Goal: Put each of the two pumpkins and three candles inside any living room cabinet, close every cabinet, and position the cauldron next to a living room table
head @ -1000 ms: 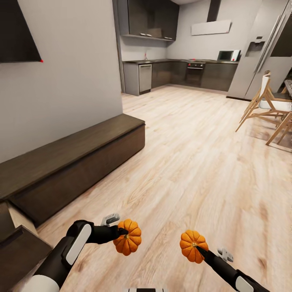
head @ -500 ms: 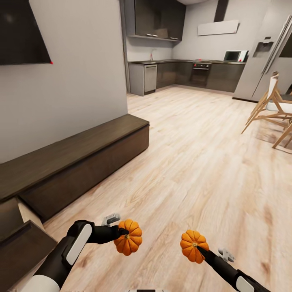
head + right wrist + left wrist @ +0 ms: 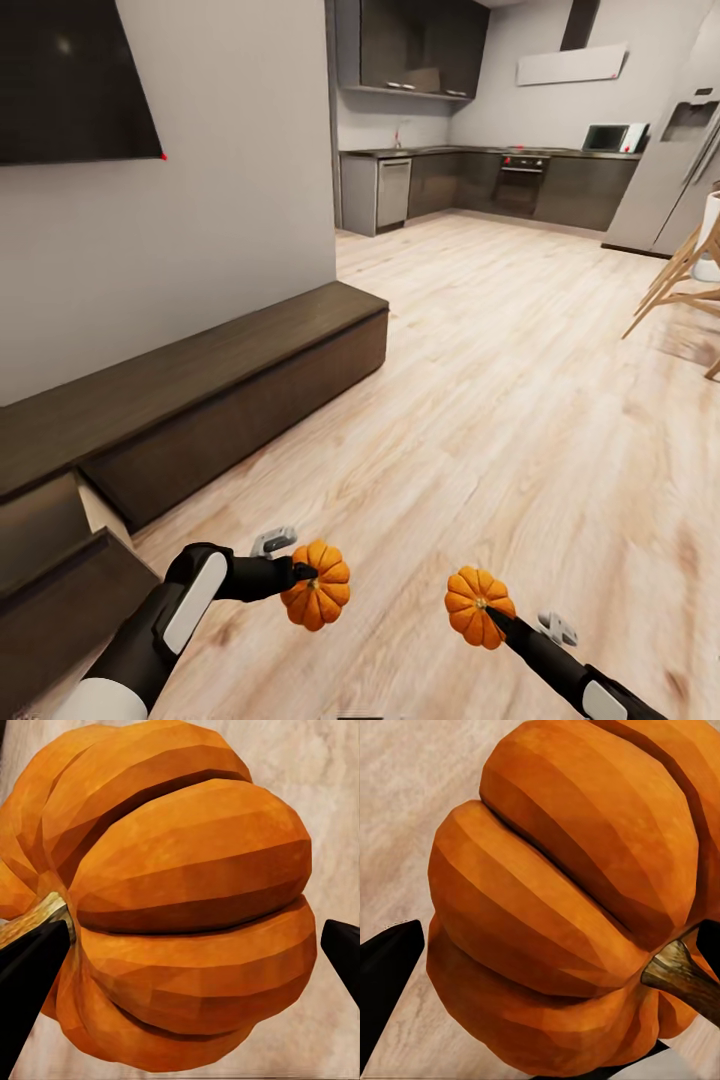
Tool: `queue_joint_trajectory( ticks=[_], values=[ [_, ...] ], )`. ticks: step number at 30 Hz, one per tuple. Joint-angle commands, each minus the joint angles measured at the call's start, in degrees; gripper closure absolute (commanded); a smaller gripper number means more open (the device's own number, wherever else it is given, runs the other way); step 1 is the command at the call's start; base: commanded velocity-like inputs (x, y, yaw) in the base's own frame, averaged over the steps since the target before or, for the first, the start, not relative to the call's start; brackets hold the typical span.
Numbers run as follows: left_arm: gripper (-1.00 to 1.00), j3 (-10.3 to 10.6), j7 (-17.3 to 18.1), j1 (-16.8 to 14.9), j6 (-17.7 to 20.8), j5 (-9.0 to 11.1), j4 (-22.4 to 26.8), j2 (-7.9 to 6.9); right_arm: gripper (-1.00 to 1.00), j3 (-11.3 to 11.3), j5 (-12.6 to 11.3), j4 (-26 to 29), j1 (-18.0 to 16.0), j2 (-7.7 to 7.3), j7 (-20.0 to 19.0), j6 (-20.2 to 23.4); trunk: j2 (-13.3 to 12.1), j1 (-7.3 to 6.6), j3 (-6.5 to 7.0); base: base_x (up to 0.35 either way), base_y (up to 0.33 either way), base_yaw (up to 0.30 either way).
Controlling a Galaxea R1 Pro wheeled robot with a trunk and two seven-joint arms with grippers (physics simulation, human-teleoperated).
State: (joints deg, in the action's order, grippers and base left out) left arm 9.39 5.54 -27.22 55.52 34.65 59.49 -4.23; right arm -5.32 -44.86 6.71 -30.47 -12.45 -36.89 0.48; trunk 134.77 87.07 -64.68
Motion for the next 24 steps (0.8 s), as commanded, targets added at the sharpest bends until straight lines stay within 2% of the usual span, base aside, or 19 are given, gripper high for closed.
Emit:
queue_joint_trajectory(
  ticks=[1, 11, 17, 24],
  values=[
    [1.0, 0.17, 0.54, -0.03, 0.11, -0.55, 0.02, -0.05, 1.0, -0.56, -0.58, -0.03, -0.03, -0.03, -0.19, 0.05, 0.02, -0.02, -0.06, -0.193, -0.005, 0.006],
    [1.0, 1.15, 0.52, -0.03, 0.11, -0.55, 0.02, -0.07, 1.0, -0.56, -0.58, -0.03, -0.03, 0.04, -0.14, 0.05, 0.02, -0.02, -0.65, -0.275, -0.048, 0.001],
    [1.0, 1.16, 0.55, -0.03, 0.11, -0.5, 0.01, -0.06, 1.0, -0.56, -0.58, -0.03, -0.03, 0.06, -0.11, 0.05, 0.02, -0.02, -0.69, -0.044, -0.003, 0.016],
    [1.0, 1.16, 0.58, -0.03, 0.11, -0.22, 0.01, -0.07, 1.0, -0.56, -0.58, -0.03, -0.03, 0.14, -0.11, 0.05, 0.02, -0.02, -0.69, -0.002, 0.0, 0.205]
  ],
)
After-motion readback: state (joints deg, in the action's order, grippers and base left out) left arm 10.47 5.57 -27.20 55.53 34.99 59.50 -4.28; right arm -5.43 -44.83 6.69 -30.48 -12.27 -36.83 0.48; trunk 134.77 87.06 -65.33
